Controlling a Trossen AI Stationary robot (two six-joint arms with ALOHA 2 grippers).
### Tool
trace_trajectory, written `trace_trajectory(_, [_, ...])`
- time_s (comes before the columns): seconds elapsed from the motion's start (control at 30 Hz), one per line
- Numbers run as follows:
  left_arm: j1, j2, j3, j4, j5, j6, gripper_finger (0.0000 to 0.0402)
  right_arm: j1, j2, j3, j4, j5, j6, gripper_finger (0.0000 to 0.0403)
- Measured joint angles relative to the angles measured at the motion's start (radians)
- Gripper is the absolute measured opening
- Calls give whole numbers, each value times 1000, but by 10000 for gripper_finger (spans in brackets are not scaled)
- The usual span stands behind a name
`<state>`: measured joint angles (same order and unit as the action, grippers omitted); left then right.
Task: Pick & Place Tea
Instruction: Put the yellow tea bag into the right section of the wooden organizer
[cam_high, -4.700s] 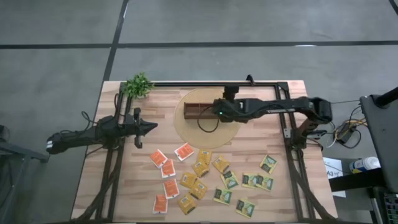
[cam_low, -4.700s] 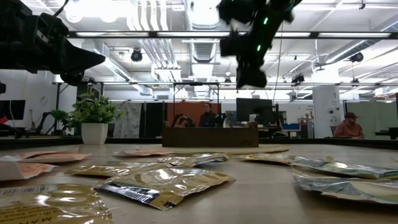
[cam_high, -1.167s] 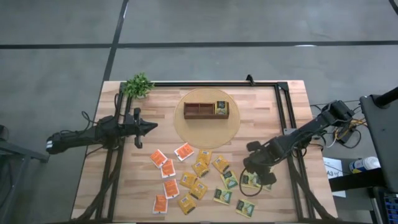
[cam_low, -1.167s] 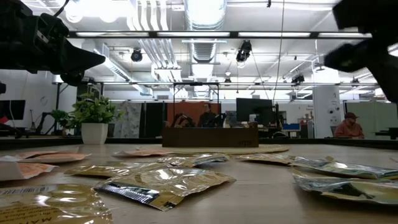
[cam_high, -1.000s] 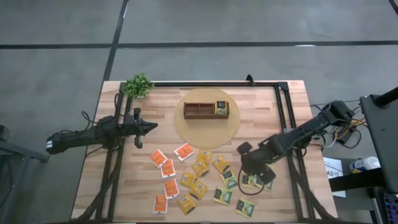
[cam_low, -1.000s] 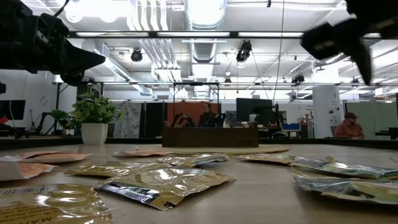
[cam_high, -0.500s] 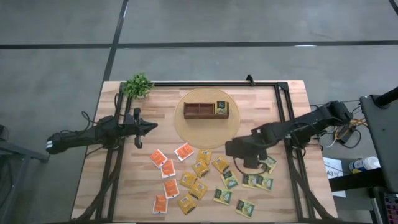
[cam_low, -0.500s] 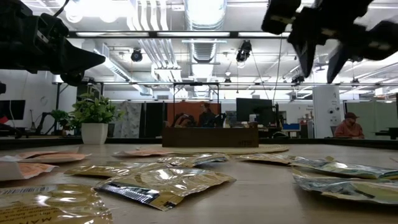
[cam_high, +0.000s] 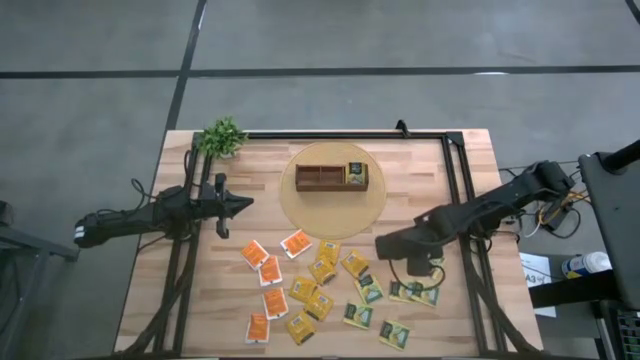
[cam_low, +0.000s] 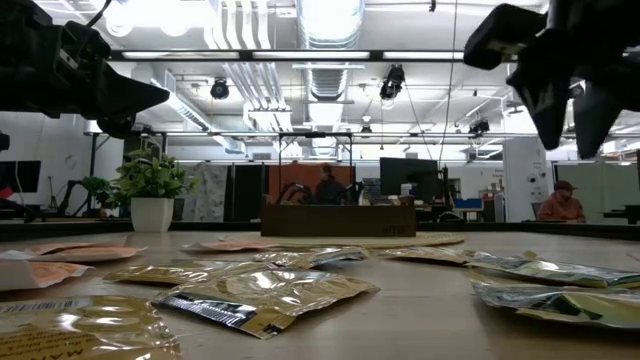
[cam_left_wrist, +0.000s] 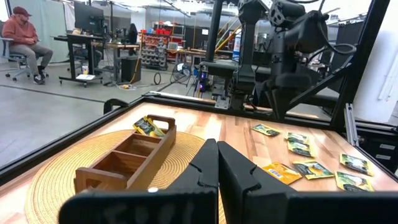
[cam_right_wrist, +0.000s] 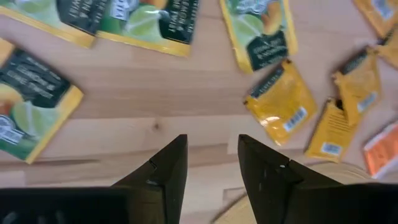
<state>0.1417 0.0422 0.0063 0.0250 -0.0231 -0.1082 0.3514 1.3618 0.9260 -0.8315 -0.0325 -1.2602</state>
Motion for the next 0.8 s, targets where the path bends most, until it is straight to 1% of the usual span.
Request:
trace_trajectory(0.3, [0, 0, 0, 0, 0, 0, 0, 33, -43, -1, 1, 4, -18, 139])
trace_trajectory(0.4, [0, 0, 0, 0, 0, 0, 0, 79, -77, -3, 0, 2, -31, 139])
trace_trajectory(0.53, [0, 0, 0, 0, 0, 0, 0, 157, -140, -39, -3, 1, -34, 139])
trace_trajectory(0.8, [0, 0, 0, 0, 0, 0, 0, 295, -279, -172, -3, -12, -34, 139])
